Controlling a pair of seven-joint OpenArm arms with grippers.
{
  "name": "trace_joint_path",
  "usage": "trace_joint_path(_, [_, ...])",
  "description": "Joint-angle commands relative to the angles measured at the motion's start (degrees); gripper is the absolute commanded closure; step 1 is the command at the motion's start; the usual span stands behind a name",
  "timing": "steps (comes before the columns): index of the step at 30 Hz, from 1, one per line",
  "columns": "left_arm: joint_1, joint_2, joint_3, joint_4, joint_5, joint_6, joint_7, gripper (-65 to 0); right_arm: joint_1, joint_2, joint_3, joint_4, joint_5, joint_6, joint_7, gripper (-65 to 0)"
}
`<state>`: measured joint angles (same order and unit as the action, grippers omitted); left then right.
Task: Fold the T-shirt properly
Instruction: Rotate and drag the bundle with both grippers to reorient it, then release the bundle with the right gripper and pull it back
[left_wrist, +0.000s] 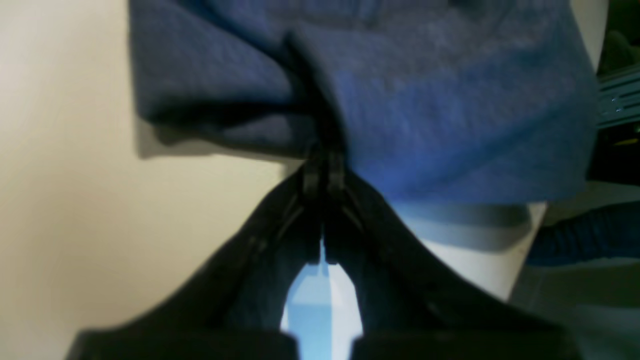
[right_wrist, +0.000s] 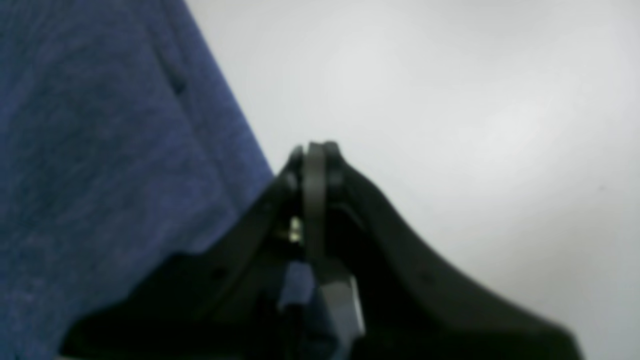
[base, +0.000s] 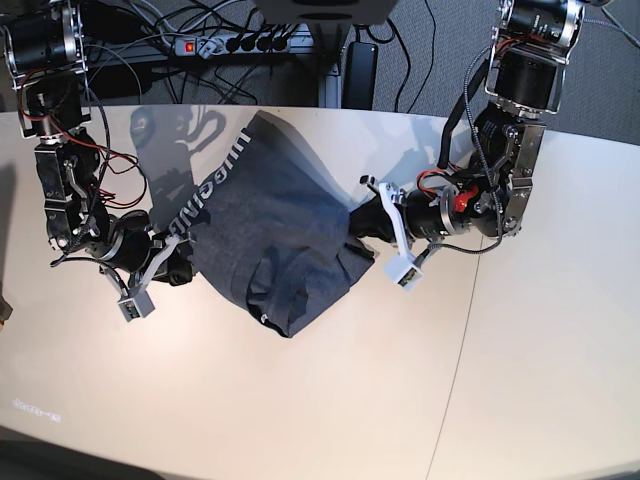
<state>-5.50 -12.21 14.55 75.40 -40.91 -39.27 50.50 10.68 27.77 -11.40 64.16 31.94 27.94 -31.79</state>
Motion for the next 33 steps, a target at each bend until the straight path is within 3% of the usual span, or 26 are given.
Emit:
trace_joint_path(1, [-1.4,-0.2,-0.2,0.2,1.6,-0.7,0.3,0.0,-2.0,0.6,-0.1,0.3,-1.9,3.4,-5.6,0.0])
trace_joint_path(13, [-3.1,-0.2,-0.2,0.2,2.5,-0.7,-0.2,0.0,-13.0,0.1,2.2,16.9,-1.7,3.4,-6.9,0.0])
trace_joint_path(33, [-8.1,-0.2,-0.2,0.2,3.1,-0.7,-0.2,0.0,-20.3,-12.4,2.3,18.7,-3.1,3.4,-8.8,0.0])
